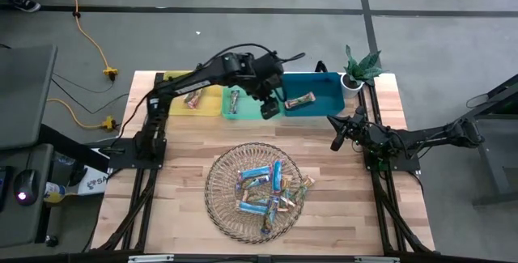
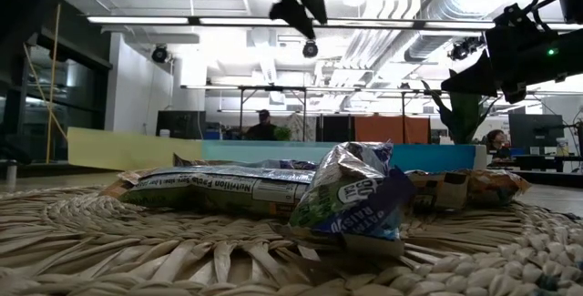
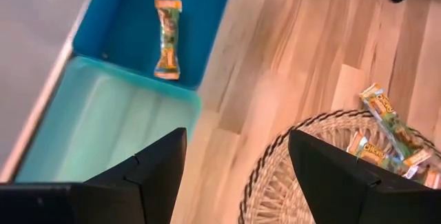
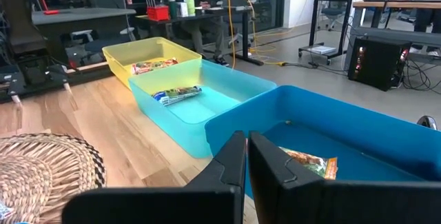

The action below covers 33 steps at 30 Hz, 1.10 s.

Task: Pick and place Granola Bars by type
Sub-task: Put the red granola bar into the yellow bin

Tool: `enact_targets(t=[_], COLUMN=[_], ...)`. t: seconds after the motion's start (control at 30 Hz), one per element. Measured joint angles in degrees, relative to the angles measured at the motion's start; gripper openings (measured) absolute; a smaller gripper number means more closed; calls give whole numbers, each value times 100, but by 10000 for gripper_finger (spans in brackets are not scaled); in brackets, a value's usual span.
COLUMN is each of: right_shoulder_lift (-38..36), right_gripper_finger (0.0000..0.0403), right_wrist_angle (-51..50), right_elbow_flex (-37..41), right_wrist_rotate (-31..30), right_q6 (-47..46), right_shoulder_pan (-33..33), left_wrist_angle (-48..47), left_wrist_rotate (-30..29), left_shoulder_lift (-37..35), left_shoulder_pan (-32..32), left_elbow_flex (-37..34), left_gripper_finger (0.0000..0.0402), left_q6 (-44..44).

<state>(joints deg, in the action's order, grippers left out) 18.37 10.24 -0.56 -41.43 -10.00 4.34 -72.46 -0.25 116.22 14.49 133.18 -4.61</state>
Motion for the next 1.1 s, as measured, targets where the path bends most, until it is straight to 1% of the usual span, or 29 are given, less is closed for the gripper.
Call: enact_targets(t=[0.07, 0.17, 0.23, 0.3, 0.37, 0.5, 0.57, 0.67, 0.73, 0.83, 0.97, 1.1], right_shoulder_lift=[0, 0, 0, -1, 0, 0, 0, -2, 0, -2, -1, -2], right_gripper_finger=[0, 0, 0, 0, 0, 0, 0, 0, 0, 0, 0, 0], right_wrist_angle=[-1, 7, 3, -2, -7, 9, 9, 3, 2, -2, -11, -6], right_elbow_flex=[0, 1, 1, 1, 1, -2, 1, 1, 1, -1, 1, 1], right_wrist_rotate=[0, 2, 0, 2, 2, 2, 4, 2, 4, 4, 4, 4], right_q6=[0, 1, 0, 0, 1, 0, 0, 0, 2, 2, 2, 2], right_shoulder_pan=[-2, 0, 0, -2, -2, 0, -1, -2, -2, -1, -2, -2], left_wrist_angle=[-179, -228, -189, 28, 468, 2010, 2716, 3541, 4028, 4339, 4507, 4684], left_wrist_rotate=[-67, -73, -75, -83, -10, 145, 225, 356, 421, 361, 37, -144], left_shoulder_lift=[-220, -574, -892, -1299, -1805, -2970, -3428, -3838, -3892, -3803, -3493, -3219], left_shoulder_pan=[-33, -40, -38, -68, -77, -139, -231, -474, -743, -1169, -1630, -1945], left_elbow_flex=[-158, -693, -1273, -2045, -2979, -5009, -5820, -6723, -7089, -7420, -7547, -7547], left_gripper_finger=[250, 250, 250, 250, 250, 250, 250, 250, 250, 250, 250, 250], left_q6=[76, 136, 121, 6, -136, -622, -859, -1088, -1114, -978, -781, -881])
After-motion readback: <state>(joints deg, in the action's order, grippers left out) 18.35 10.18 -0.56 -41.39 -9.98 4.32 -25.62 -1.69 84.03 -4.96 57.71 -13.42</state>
